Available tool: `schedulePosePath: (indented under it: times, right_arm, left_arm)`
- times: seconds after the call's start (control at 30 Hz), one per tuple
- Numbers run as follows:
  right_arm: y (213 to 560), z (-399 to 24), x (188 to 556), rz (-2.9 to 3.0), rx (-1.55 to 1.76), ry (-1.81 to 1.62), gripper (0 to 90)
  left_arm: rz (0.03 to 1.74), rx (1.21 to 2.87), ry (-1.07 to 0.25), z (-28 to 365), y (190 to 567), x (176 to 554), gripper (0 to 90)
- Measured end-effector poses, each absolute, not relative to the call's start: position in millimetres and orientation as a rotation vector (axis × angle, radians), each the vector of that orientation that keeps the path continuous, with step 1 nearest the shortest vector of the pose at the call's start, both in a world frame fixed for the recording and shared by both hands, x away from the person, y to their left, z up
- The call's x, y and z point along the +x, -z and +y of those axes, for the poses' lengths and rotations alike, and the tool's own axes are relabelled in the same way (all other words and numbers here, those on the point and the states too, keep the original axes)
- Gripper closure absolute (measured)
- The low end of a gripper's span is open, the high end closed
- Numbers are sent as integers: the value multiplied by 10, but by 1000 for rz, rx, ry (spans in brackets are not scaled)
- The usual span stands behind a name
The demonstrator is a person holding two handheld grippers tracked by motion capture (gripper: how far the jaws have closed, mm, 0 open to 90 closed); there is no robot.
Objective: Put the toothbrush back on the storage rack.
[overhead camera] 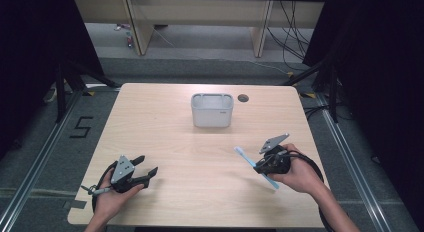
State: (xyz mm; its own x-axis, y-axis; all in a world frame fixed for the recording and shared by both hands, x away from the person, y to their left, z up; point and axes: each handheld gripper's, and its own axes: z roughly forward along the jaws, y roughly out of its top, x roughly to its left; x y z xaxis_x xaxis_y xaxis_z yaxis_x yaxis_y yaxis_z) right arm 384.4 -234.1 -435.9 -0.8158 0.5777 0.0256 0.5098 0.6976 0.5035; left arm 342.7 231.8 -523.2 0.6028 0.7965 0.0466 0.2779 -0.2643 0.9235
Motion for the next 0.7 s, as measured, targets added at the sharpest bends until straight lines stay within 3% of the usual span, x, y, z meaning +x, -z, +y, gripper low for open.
schedulePosePath:
  times: [0.7]
  right_arm:
    - [4352,-2370,3812,2532,1035,-1089,790]
  left_arm:
    - [875,1819,-649,2323,5228,3421,333]
